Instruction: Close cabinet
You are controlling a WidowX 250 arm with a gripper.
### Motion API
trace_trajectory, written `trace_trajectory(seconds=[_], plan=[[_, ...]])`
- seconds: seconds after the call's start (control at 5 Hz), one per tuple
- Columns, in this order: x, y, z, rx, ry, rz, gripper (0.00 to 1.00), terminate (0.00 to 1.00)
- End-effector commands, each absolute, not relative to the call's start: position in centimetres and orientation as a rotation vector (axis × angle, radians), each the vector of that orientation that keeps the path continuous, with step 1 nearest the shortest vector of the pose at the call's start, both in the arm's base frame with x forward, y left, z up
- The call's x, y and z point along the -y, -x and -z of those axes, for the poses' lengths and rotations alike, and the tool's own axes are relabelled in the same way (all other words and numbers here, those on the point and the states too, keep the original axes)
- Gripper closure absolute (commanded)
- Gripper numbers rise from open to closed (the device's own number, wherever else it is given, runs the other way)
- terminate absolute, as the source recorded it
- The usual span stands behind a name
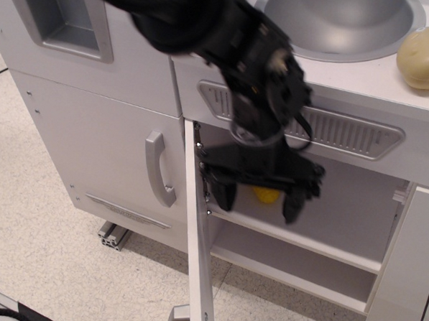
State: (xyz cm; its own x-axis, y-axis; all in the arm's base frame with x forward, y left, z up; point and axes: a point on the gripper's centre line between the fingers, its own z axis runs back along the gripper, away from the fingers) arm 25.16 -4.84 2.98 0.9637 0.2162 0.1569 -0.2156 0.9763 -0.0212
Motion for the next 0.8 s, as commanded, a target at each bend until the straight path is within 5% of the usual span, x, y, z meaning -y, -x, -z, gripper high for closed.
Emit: trace_trajectory(seconds=[0.0,0.6], plan=[[1.3,-24.1,-4.8,0.214,-0.023,-0.257,0.0,0.0],[2.2,-24.1,-0.6,0.203,0.043,-0.345,0.0,0.0]])
